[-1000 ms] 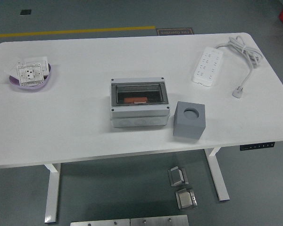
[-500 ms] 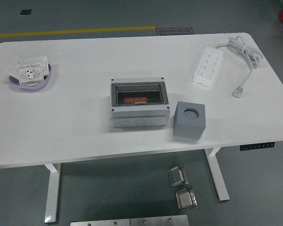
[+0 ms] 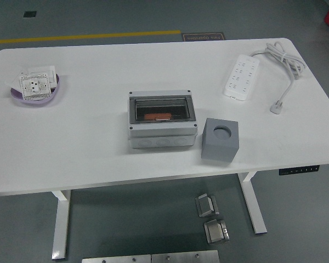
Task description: Pick up the cylinder from the cube,place it in the box,flap close box
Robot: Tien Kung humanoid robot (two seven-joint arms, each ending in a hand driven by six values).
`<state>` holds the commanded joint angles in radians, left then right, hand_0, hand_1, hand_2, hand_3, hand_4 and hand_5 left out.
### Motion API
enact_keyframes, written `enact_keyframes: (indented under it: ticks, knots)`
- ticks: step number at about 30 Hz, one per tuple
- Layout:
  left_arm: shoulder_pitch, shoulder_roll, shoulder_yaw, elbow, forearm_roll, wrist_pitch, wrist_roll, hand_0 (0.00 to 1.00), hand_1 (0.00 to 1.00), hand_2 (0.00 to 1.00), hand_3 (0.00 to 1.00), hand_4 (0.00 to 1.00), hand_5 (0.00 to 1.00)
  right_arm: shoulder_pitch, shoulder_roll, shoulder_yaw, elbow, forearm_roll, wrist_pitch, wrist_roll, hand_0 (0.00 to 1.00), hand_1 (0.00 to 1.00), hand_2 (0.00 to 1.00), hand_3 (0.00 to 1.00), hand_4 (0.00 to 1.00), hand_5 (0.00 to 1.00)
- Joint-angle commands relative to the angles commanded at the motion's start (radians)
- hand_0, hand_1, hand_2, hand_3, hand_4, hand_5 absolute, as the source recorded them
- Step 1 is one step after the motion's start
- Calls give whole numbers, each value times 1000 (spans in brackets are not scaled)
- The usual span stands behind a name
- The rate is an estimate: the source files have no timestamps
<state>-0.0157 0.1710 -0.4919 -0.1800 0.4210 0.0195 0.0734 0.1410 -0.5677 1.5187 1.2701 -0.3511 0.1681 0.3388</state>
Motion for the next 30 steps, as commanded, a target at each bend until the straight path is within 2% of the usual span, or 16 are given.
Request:
enact_keyframes:
  ticks: [13,30]
  knots:
    - [9,11,-1,0,10,-1,3,652,656,552,584,579,235,-8,5,-6,2,-24,-14,1,998,998,988,941,919,926]
    - [14,-4,44,0,-52,1,-10,653,656,552,583,580,236,-10,2,9,12,-44,-27,5,998,998,986,944,912,884]
